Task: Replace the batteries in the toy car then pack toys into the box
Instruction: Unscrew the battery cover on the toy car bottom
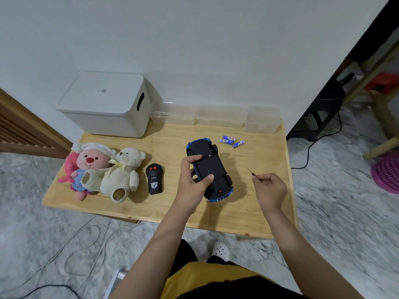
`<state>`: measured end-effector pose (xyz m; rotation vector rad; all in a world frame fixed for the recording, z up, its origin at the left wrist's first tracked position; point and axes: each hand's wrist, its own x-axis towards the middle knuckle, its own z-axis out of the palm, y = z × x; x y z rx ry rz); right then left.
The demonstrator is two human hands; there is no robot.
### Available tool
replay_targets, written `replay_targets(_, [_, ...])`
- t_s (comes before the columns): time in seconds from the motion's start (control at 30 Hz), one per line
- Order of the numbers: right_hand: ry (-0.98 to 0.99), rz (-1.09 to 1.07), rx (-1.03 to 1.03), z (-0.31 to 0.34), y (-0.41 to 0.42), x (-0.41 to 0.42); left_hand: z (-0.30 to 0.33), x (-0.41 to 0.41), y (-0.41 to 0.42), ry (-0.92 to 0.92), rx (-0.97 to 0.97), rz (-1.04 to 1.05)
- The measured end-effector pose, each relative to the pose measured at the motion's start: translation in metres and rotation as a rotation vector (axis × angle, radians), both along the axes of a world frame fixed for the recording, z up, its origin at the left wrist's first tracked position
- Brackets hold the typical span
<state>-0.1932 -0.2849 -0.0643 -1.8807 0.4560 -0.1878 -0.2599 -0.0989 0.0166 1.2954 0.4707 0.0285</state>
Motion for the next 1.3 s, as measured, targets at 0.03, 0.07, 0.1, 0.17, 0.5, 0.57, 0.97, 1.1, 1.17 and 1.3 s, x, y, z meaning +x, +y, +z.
replay_targets(0.03, [0.009,0.012,-0.044,-0.005,-0.001,0.000,-0.002,0.000,0.000,0.005,0.002,-0.006])
replay_targets(0.07, [0.018,0.028,-0.089,-0.009,-0.002,0.000,-0.003,-0.001,-0.001,0.009,0.004,-0.011])
replay_targets(0.1, [0.033,0.044,-0.132,-0.012,-0.002,0.001,-0.004,-0.001,-0.001,0.012,0.006,-0.015])
replay_targets(0.17, [0.070,0.092,-0.200,-0.020,-0.003,0.001,-0.005,-0.001,-0.002,0.018,0.011,-0.022])
replay_targets(0.5, [0.150,0.209,-0.382,-0.043,-0.006,0.008,-0.007,-0.004,0.001,-0.003,0.033,-0.073])
replay_targets(0.57, [0.159,0.199,-0.349,-0.035,-0.004,0.008,-0.007,-0.004,0.002,-0.008,0.040,-0.081])
replay_targets(0.97, [-0.143,0.732,-0.033,0.077,0.045,0.002,-0.009,-0.003,0.001,-0.064,0.166,-0.156])
replay_targets(1.1, [-0.108,0.765,-0.052,0.077,0.048,0.005,-0.009,-0.003,0.005,-0.076,0.203,-0.161])
replay_targets(1.17, [-0.086,0.772,-0.042,0.079,0.047,0.006,-0.010,-0.005,0.007,-0.091,0.226,-0.166])
replay_targets(1.3, [-0.021,0.838,-0.060,0.084,0.042,0.013,-0.014,-0.009,0.010,-0.117,0.243,-0.166])
